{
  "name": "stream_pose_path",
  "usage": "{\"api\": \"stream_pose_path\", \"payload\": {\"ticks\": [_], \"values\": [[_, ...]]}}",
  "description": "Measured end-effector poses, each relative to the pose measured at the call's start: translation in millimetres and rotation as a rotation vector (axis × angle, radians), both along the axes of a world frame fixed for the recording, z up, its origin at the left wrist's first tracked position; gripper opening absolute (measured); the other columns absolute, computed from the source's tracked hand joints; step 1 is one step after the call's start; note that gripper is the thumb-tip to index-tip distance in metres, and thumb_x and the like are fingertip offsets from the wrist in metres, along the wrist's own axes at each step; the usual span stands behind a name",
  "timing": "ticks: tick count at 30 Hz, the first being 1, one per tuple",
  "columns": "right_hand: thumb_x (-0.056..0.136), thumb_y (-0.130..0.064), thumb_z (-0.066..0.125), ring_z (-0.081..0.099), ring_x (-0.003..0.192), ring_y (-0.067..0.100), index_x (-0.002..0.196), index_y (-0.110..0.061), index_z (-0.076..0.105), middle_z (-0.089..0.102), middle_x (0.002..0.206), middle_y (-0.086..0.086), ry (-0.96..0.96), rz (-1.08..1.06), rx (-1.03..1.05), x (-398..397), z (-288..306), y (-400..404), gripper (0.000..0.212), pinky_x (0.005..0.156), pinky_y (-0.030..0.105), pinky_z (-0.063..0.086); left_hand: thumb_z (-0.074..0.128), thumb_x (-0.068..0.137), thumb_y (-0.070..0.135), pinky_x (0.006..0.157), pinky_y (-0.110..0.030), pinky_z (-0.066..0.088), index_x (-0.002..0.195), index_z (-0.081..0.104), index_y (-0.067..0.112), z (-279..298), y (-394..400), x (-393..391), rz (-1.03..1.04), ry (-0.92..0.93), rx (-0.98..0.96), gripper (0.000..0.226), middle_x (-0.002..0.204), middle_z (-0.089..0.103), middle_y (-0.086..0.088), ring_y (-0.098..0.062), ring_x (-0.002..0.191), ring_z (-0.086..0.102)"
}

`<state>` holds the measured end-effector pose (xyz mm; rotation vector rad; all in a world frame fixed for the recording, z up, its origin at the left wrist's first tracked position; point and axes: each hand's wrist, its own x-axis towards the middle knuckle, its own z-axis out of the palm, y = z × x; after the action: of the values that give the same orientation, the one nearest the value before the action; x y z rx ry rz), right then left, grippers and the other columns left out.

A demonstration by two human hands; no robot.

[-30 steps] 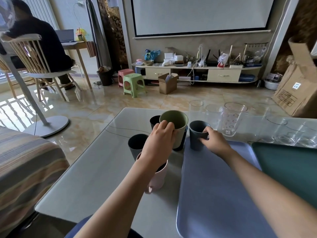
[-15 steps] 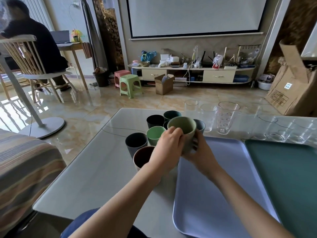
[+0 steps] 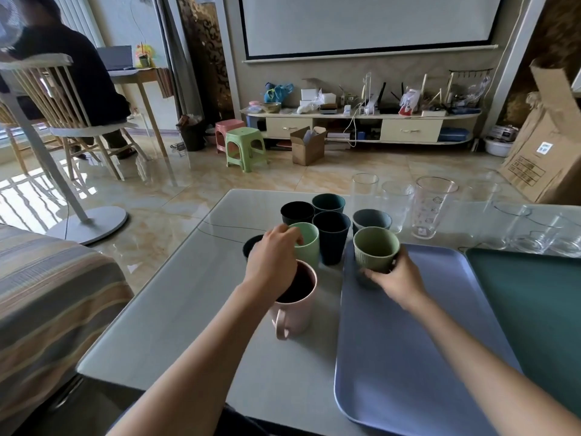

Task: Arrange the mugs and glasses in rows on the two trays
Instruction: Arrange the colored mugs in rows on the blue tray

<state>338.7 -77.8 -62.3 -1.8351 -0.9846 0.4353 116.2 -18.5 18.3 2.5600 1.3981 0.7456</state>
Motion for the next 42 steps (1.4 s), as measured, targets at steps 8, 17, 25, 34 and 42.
{"api": "stream_pose_path", "payload": {"ticks": [8, 17, 25, 34, 42], "values": [[0.07, -0.02, 0.082, 0.057, 0.113, 0.031, 0.132, -0.014, 0.042, 0.06, 0.126, 0.012, 0.024, -0.015, -0.02, -2.3, -9.4, 4.3, 0.075, 0.082, 0.027, 0.042, 0.045, 0.083, -0.003, 0.073, -0.031, 0.036, 0.106, 0.059, 0.012, -3.6, 17.6, -18.3, 0.12, 0.005, -0.038, 0.031, 0.108, 0.06, -0.008, -0.031, 0.099, 0.054], [0.07, -0.022, 0.083, 0.057, 0.113, 0.028, 0.129, -0.013, 0.045, 0.061, 0.125, 0.01, 0.021, 0.018, -0.047, -12.6, -5.3, -3.2, 0.07, 0.078, 0.024, 0.039, 0.046, 0.085, 0.004, 0.08, -0.032, 0.037, 0.107, 0.057, 0.014, -11.1, 17.2, -26.2, 0.136, 0.102, -0.097, 0.027, 0.115, 0.062, -0.007, -0.03, 0.104, 0.056], [0.068, -0.011, 0.083, 0.047, 0.121, 0.022, 0.134, -0.006, 0.032, 0.05, 0.124, 0.003, 0.131, 0.118, -0.048, -11.9, 1.5, -7.9, 0.084, 0.094, 0.027, 0.038, 0.046, 0.086, 0.01, 0.077, -0.031, 0.033, 0.103, 0.058, 0.017, -14.5, 21.6, -28.4, 0.163, 0.15, -0.142, 0.022, 0.107, 0.063, -0.005, -0.029, 0.097, 0.056], [0.074, -0.016, 0.079, 0.053, 0.115, 0.029, 0.127, -0.006, 0.039, 0.054, 0.129, 0.014, 0.065, 0.077, -0.071, -9.6, 3.1, -9.9, 0.067, 0.086, 0.031, 0.042, 0.042, 0.088, 0.007, 0.083, -0.035, 0.038, 0.107, 0.061, 0.019, -14.8, 18.7, -29.5, 0.144, 0.206, -0.177, 0.029, 0.107, 0.064, -0.006, -0.03, 0.101, 0.056], [0.068, 0.0, 0.08, 0.029, 0.139, 0.029, 0.149, -0.011, 0.008, 0.027, 0.15, 0.013, 0.032, 0.149, -0.088, -12.1, 10.3, -14.4, 0.109, 0.111, 0.034, 0.027, 0.042, 0.09, 0.006, 0.08, -0.033, 0.034, 0.108, 0.061, 0.022, -21.0, 19.5, -33.9, 0.114, 0.179, -0.109, 0.03, 0.103, 0.066, -0.003, -0.028, 0.096, 0.058]]}}
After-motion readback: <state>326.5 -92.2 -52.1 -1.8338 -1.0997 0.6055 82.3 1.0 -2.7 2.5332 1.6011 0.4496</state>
